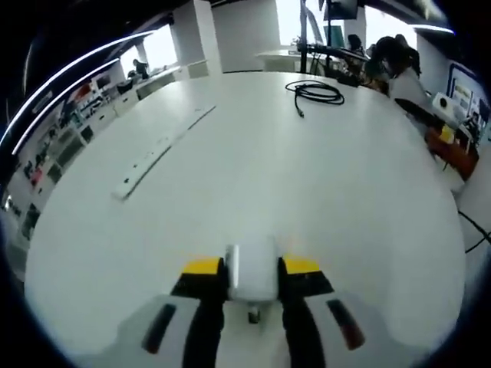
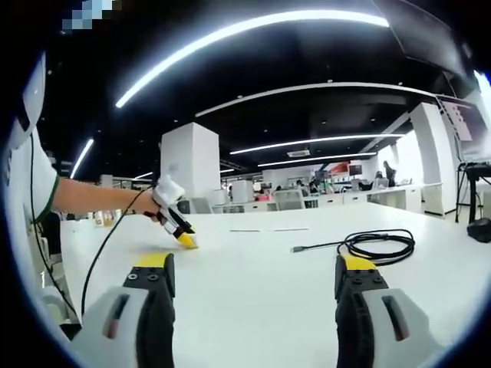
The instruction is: Plug the desk Type‑C cable into the charger adapter.
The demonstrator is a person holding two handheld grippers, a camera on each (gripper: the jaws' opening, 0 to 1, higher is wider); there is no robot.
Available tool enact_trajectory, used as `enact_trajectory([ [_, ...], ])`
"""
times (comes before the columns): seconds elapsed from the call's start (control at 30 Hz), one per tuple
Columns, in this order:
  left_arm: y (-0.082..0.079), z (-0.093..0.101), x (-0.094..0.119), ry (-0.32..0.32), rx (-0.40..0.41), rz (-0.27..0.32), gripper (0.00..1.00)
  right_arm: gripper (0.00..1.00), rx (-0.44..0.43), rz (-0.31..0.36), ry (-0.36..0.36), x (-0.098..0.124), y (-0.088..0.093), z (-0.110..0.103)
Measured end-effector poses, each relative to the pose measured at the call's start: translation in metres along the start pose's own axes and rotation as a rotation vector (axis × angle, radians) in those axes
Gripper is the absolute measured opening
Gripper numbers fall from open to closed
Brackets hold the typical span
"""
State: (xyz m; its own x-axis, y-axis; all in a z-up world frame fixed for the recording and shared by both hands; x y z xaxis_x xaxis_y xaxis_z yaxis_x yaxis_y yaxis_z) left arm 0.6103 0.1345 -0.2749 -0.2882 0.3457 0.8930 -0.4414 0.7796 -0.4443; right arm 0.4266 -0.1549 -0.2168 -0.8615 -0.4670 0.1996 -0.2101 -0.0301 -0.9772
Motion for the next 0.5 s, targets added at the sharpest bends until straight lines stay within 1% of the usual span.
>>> enact_trajectory([
  [0.07, 0.003, 0.013, 0.002, 0.003, -0.002, -0.010, 0.26, 0.87, -0.001, 0.002, -0.002, 0.000, 0.000, -0.001],
  [0.17, 0.007, 0.018, 0.003, 0.018, 0.002, -0.015, 0.26, 0.87, 0.000, 0.001, -0.003, 0.001, 0.001, -0.001],
  [0.27, 0.012, 0.028, 0.004, 0.019, 0.001, -0.027, 0.26, 0.87, 0.001, 0.004, -0.004, 0.002, 0.000, -0.002],
  [0.37, 0.017, 0.024, 0.006, 0.020, 0.008, -0.042, 0.26, 0.87, 0.002, 0.005, -0.005, 0.001, 0.000, -0.003],
  [0.47, 0.021, 0.031, 0.009, 0.027, 0.009, -0.054, 0.26, 0.87, -0.002, 0.003, -0.010, 0.001, 0.000, -0.005],
  [0.5, 0.022, 0.037, 0.010, 0.029, 0.009, -0.058, 0.26, 0.87, 0.000, 0.003, -0.010, 0.001, 0.000, -0.006],
])
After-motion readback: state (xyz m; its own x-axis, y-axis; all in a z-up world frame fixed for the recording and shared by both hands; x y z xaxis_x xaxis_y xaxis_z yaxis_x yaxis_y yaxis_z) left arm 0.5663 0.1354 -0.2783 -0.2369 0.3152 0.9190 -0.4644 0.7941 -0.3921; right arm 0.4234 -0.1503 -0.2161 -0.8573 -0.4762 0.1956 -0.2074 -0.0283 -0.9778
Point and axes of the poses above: the point that each gripper's makers call its tool centre point, and the gripper's own axes: x roughly backward along the fingers, z roughly to its right, y roughly out of its underside, the point moved 1 cm from there along x, roughly backward along the fingers, and after that the axes turned 15 degrees about -z, right-handed, at the moved point
